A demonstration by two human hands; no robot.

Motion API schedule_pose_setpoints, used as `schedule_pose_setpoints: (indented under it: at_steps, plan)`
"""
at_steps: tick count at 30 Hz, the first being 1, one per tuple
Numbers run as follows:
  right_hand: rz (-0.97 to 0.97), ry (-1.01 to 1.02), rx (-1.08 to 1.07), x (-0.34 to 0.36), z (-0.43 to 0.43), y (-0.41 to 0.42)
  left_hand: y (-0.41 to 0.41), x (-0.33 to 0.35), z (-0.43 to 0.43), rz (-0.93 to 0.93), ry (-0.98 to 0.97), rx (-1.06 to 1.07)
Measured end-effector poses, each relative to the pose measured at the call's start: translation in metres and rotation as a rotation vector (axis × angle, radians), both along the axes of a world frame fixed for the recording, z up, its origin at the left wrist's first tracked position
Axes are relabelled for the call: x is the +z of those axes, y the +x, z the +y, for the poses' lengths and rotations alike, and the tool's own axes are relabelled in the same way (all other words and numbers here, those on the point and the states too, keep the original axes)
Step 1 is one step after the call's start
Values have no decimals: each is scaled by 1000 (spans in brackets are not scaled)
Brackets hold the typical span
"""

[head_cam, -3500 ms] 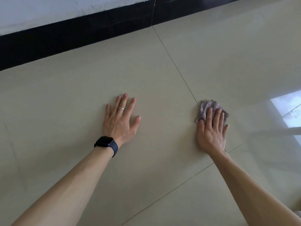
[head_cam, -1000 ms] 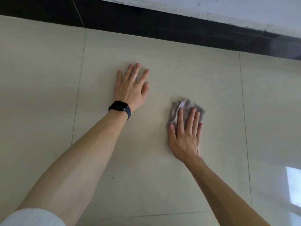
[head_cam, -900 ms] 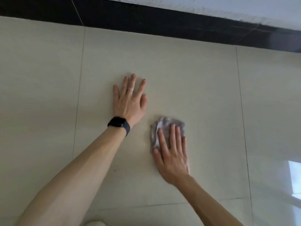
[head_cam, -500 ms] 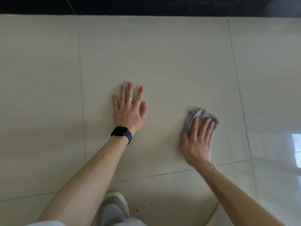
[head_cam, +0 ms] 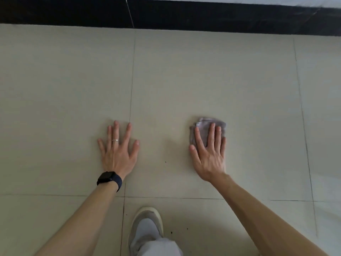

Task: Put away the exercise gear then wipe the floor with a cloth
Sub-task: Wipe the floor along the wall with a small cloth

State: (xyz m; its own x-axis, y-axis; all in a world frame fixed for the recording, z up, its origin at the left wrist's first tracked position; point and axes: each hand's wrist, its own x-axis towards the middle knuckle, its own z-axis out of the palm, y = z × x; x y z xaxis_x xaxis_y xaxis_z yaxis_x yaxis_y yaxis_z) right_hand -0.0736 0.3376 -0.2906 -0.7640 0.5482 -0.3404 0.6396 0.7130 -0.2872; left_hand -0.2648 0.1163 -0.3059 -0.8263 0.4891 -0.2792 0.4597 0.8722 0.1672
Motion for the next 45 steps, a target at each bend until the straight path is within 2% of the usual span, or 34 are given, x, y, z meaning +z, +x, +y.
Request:
schedule_pose_setpoints:
  at_steps: [1,3,5,7,9,12,15,17,20,28,36,45]
  plan:
    - [21,-13,120,2,-22,0,4,1,-13,-19,-27,17]
    - [52,3,497,-2,-57,9,10,3,-22,-49,-42,46]
    - [109,36,827,-12,-51,7,7,5,-21,-67,-53,57]
    - [119,87,977,-17,-19,-12,1,9,-20,-115,-88,39]
    - [96,117,909,-16,10,-43,-4,16,-22,-179,-117,9]
    - [28,159,615,-12,35,-100,-11,30,-21,-243,-156,-44]
    - [-16,134,317,-10,47,-160,-22,46,-19,-257,-205,-101]
    - [-18,116,237,-8,51,-189,-34,59,-17,-210,-226,-137]
    - [-6,99,185,-13,62,-218,-59,68,-6,-110,-218,-132]
    - [-31,100,172,-12,117,-282,-101,69,30,-108,-174,-161]
    - [-20,106,68,-17,140,-325,-99,36,70,-233,-214,5]
    - [-55,103,187,-14,155,-332,-93,34,86,-281,-215,139]
